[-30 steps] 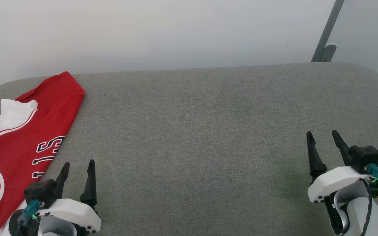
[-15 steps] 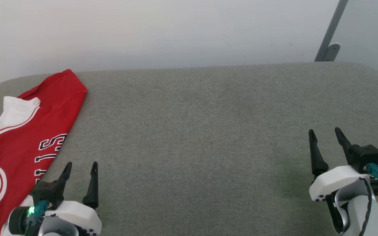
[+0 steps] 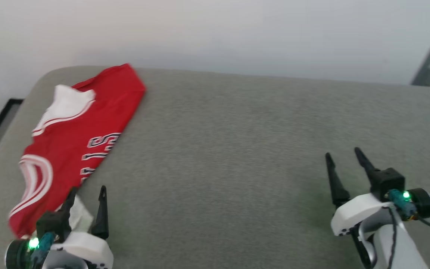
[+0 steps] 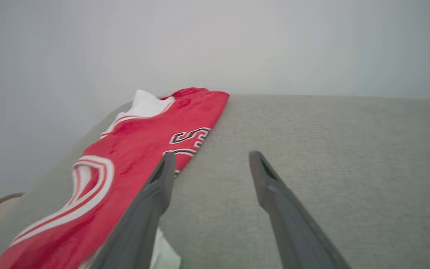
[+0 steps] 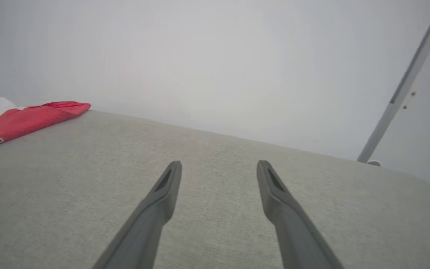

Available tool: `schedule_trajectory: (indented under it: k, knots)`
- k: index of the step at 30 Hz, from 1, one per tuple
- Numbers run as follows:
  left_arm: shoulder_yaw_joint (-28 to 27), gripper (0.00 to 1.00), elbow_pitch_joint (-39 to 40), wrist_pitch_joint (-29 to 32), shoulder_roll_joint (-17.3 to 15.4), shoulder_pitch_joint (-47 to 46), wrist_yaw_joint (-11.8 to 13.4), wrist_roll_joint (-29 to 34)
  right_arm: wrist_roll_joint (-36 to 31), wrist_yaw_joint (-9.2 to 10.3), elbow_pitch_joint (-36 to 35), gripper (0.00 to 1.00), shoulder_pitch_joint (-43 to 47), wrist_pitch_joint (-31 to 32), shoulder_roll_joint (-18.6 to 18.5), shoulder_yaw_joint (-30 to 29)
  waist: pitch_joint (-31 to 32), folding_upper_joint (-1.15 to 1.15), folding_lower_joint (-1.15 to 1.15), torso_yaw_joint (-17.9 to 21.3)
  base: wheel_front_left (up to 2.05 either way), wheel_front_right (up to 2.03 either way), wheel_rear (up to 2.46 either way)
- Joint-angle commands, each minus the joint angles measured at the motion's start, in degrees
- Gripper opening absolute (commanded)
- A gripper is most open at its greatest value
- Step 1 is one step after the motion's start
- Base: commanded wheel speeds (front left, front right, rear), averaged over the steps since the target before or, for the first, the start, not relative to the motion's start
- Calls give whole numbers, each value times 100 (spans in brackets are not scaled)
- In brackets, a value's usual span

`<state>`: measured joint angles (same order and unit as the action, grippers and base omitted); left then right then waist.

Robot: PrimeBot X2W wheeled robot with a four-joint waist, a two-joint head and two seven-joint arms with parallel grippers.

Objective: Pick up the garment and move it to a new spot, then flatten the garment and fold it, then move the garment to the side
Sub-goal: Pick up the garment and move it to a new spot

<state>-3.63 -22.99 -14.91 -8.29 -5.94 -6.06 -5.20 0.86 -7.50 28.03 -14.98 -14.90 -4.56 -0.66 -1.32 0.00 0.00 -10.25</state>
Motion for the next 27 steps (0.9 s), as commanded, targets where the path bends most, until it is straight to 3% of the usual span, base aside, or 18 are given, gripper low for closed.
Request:
schedule_trajectory:
  k: [1, 15, 27]
  knots:
    - [-30, 100, 16, -42, 13, 86, 10, 99, -63, 1, 11, 100, -18, -42, 27, 33, -2, 0, 0, -334, 0, 0, 0]
    - [-372, 100, 278, -37, 275, 561, 70, 107, 260, 2, 205, 100, 90, -38, 154, 806, 181, 0, 0, -1826, 0, 0, 0]
    - [-565, 100, 432, -37, 415, 721, 0, -24, 529, 2, 335, 100, -111, -38, 158, 1227, 206, 0, 0, -1835, 0, 0, 0]
